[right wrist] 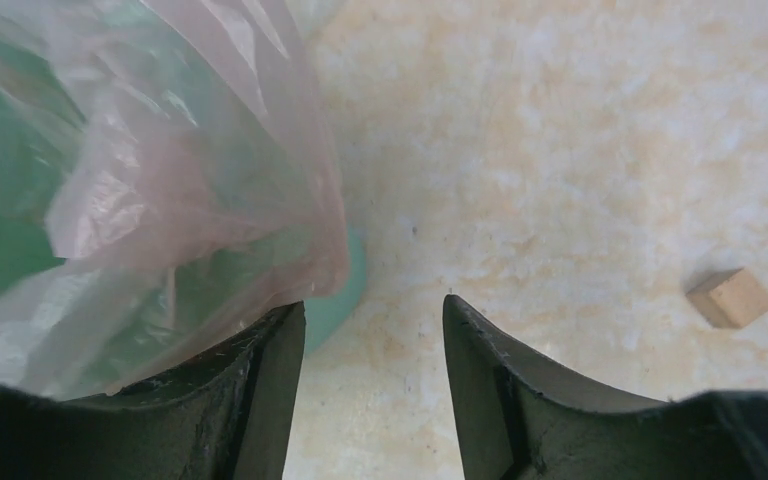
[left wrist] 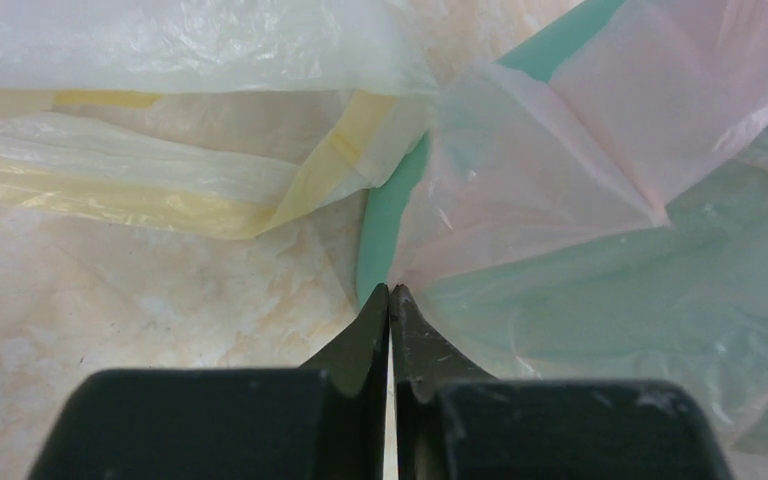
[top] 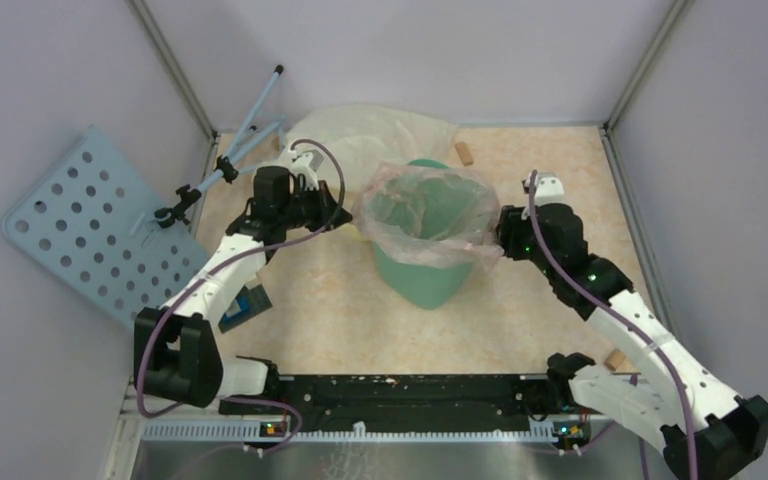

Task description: Put the trash bags into the trash bin

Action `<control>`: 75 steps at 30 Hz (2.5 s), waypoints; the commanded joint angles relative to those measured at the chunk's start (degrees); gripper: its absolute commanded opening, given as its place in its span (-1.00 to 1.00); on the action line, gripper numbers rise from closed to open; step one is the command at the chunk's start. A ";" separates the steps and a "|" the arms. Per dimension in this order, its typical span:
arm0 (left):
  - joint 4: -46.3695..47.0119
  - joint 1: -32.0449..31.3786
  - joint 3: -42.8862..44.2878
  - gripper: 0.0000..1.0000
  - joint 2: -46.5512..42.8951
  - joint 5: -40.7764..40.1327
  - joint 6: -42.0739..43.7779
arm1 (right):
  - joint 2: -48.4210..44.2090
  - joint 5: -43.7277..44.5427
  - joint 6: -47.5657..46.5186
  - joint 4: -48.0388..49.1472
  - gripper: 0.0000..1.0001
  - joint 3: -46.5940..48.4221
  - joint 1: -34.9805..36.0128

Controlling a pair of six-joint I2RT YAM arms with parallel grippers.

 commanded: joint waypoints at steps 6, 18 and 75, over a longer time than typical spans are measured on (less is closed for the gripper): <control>-2.36 0.36 5.03 -0.44 -9.50 -9.54 -0.05 | -7.46 -0.72 -0.08 -12.83 0.17 13.02 -0.63; -5.40 0.36 9.91 0.29 -10.81 -11.77 1.93 | -16.82 -5.76 12.42 -18.67 0.44 19.23 -0.61; 3.35 4.66 12.73 0.38 7.91 -1.79 -7.33 | -21.51 -15.57 24.14 -2.63 -0.03 -12.04 -0.61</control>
